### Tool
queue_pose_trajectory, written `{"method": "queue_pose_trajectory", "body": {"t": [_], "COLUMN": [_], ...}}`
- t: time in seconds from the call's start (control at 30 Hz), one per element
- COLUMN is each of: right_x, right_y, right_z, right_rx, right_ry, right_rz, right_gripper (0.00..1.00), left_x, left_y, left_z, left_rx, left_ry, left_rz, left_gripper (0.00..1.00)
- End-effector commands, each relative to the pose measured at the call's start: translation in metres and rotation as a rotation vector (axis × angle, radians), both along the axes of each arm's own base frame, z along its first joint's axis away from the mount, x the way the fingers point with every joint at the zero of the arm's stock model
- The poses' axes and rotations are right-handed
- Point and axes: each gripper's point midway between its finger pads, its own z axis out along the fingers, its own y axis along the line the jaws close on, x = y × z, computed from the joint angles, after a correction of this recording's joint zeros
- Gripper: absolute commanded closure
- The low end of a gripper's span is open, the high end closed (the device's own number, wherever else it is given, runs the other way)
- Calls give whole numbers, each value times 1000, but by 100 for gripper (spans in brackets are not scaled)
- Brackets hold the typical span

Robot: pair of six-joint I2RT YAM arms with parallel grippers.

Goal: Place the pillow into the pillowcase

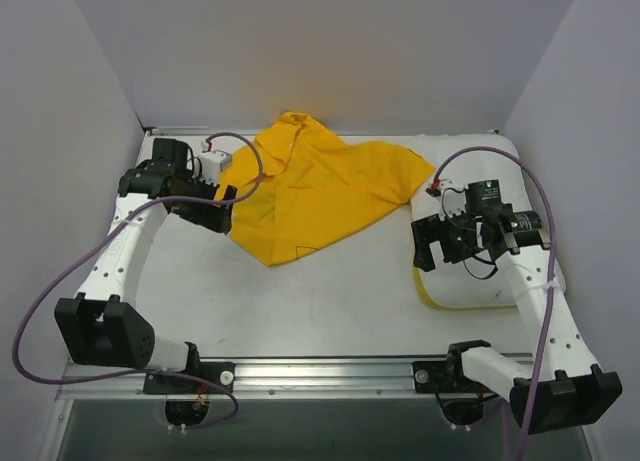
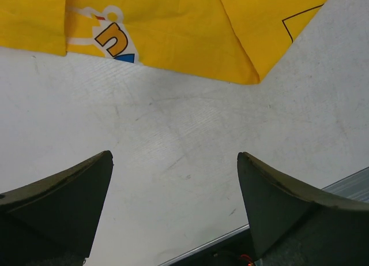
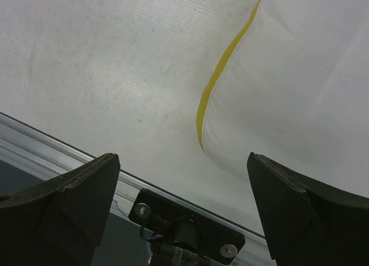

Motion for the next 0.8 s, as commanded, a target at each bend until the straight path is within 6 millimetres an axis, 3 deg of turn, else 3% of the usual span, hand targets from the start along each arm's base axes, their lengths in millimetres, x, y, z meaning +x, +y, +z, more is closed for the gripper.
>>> {"method": "queue_pose_trajectory", "body": {"t": [0.0,0.07,0.1,0.13,0.17,0.2,0.27,0.3,0.33,0.37,0.4,0.43,0.47,0.5,0.53,0.6,0.63,0.77], "right_x": [15,29,34,41,45,53,68,75,83,90,100,106,112,116,125,132,139,150], "right_y": [11,25,30,35,47,55,66,79,85,90,100,106,112,116,126,134,141,162], "right_z": [-11,-17,-18,-19,-28,-26,-37,-34,-36,-51,-48,-53,-67,-72,-71,-89,-90,-122], "right_rx": [-37,-72,-83,-107,-129,-139,-186,-194,-202,-238,-241,-248,-264,-267,-258,-260,-247,-208], "right_ry": [2,3,2,-7,18,3,14,-6,-15,16,-6,-1,31,43,27,65,53,119], "right_rz": [32,66,78,84,122,139,157,185,190,195,204,208,216,213,216,208,203,198], "right_gripper": [0,0,0,0,0,0,0,0,0,0,0,0,0,0,1,2,2,5], "left_x": [35,56,69,86,96,110,141,155,165,186,199,211,225,235,241,255,257,259], "left_y": [0,3,4,9,10,11,15,15,15,13,9,6,0,-9,-14,-31,-36,-66], "left_z": [7,19,5,17,14,0,9,-10,-13,6,-15,-12,4,-14,-17,-28,-35,-67], "left_rx": [42,66,85,117,133,151,194,204,210,207,202,187,166,154,144,106,94,93], "left_ry": [-52,-84,-49,-91,-92,-63,-120,-85,-89,-154,-120,-138,-190,-167,-173,-179,-172,-145], "left_rz": [-11,-14,-11,-8,-13,-23,-28,-34,-36,-32,-40,-39,-43,-63,-73,-112,-125,-218], "left_gripper": [3,3,3,3,3,2,3,3,3,3,3,3,3,2,3,2,3,3]}}
